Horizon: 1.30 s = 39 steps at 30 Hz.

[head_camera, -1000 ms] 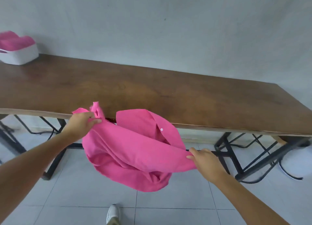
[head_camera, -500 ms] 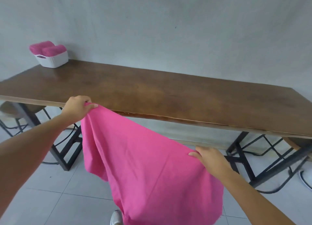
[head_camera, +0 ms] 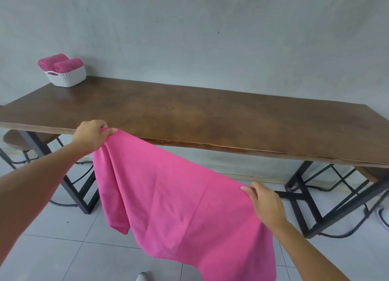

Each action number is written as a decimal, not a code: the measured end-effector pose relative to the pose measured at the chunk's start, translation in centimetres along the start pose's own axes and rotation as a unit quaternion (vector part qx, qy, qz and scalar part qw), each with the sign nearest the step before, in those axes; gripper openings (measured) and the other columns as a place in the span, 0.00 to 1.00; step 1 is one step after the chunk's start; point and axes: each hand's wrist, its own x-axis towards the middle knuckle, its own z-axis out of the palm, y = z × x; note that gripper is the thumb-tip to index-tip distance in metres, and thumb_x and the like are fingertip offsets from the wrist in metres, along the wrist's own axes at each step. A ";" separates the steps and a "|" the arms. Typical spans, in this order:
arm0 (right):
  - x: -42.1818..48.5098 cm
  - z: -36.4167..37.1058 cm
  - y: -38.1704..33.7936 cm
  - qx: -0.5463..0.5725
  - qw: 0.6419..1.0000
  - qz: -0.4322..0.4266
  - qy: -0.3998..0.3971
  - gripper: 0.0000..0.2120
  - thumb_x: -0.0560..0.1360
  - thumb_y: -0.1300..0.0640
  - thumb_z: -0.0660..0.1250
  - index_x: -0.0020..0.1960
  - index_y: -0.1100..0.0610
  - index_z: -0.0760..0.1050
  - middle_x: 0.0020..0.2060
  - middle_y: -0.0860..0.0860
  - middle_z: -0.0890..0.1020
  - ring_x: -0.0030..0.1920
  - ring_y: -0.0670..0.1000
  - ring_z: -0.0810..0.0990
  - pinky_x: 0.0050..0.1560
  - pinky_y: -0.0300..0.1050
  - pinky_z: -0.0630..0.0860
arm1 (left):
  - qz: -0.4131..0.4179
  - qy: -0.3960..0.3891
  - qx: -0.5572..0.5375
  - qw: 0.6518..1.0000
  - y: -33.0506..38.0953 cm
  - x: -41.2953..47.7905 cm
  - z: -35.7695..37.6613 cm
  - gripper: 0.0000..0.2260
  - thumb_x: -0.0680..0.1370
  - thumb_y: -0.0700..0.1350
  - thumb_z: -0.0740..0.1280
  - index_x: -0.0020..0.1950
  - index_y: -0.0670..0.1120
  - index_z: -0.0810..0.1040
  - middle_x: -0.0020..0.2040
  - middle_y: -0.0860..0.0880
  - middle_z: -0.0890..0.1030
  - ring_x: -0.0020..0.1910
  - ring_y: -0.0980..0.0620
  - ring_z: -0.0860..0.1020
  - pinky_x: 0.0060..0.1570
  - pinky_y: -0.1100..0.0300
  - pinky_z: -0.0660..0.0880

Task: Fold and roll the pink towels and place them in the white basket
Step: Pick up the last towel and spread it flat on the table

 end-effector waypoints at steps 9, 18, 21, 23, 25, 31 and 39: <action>3.7 1.3 0.1 -0.078 0.997 0.006 -0.025 0.21 0.82 0.37 0.51 0.40 0.52 0.65 0.32 0.47 0.72 0.35 0.53 0.75 0.37 0.51 0.72 | -0.043 -0.038 0.063 0.996 -3.0 2.1 3.0 0.24 0.80 0.63 0.64 0.38 0.44 0.75 0.36 0.42 0.77 0.39 0.38 0.76 0.38 0.48 0.74; 8.7 4.9 -1.9 0.037 0.998 0.058 0.009 0.14 0.84 0.48 0.56 0.42 0.52 0.69 0.35 0.47 0.75 0.37 0.51 0.75 0.39 0.51 0.71 | -0.078 -0.030 0.063 0.994 -5.3 6.9 5.4 0.24 0.81 0.62 0.61 0.39 0.42 0.74 0.37 0.41 0.76 0.38 0.39 0.76 0.35 0.51 0.70; 10.8 4.8 -3.2 0.022 0.995 0.097 0.018 0.19 0.82 0.42 0.59 0.35 0.49 0.67 0.30 0.46 0.74 0.34 0.51 0.74 0.36 0.50 0.68 | -0.090 -0.033 0.073 0.993 -6.6 8.6 6.0 0.24 0.82 0.62 0.60 0.41 0.42 0.75 0.37 0.41 0.75 0.40 0.38 0.76 0.37 0.50 0.71; 12.5 4.9 -4.0 0.014 0.994 0.111 0.018 0.23 0.80 0.39 0.61 0.31 0.50 0.63 0.25 0.46 0.71 0.31 0.51 0.71 0.33 0.49 0.65 | -0.104 -0.039 0.085 0.990 -7.5 9.7 6.4 0.24 0.82 0.62 0.59 0.44 0.42 0.77 0.39 0.40 0.77 0.42 0.36 0.77 0.39 0.49 0.72; 14.2 5.3 -4.8 0.003 0.992 0.124 0.025 0.27 0.79 0.38 0.61 0.31 0.54 0.60 0.24 0.48 0.68 0.29 0.53 0.68 0.31 0.49 0.63 | -0.113 -0.043 0.090 0.989 -8.1 10.7 7.1 0.24 0.82 0.62 0.58 0.46 0.41 0.77 0.44 0.37 0.80 0.46 0.34 0.79 0.40 0.49 0.72; 19.0 6.7 -5.6 -0.021 0.994 0.099 0.034 0.20 0.85 0.47 0.48 0.42 0.57 0.67 0.36 0.50 0.73 0.38 0.56 0.73 0.37 0.51 0.65 | -0.096 -0.020 0.071 0.993 -9.3 13.6 8.2 0.23 0.83 0.60 0.59 0.43 0.41 0.73 0.43 0.36 0.80 0.45 0.33 0.78 0.39 0.48 0.71; 22.7 7.2 -5.5 -0.020 0.973 0.200 0.116 0.26 0.80 0.38 0.60 0.35 0.58 0.67 0.30 0.52 0.73 0.32 0.55 0.72 0.31 0.47 0.63 | -0.095 -0.015 0.004 0.995 -10.4 16.9 9.5 0.22 0.81 0.59 0.64 0.46 0.39 0.70 0.42 0.35 0.79 0.45 0.32 0.78 0.41 0.45 0.73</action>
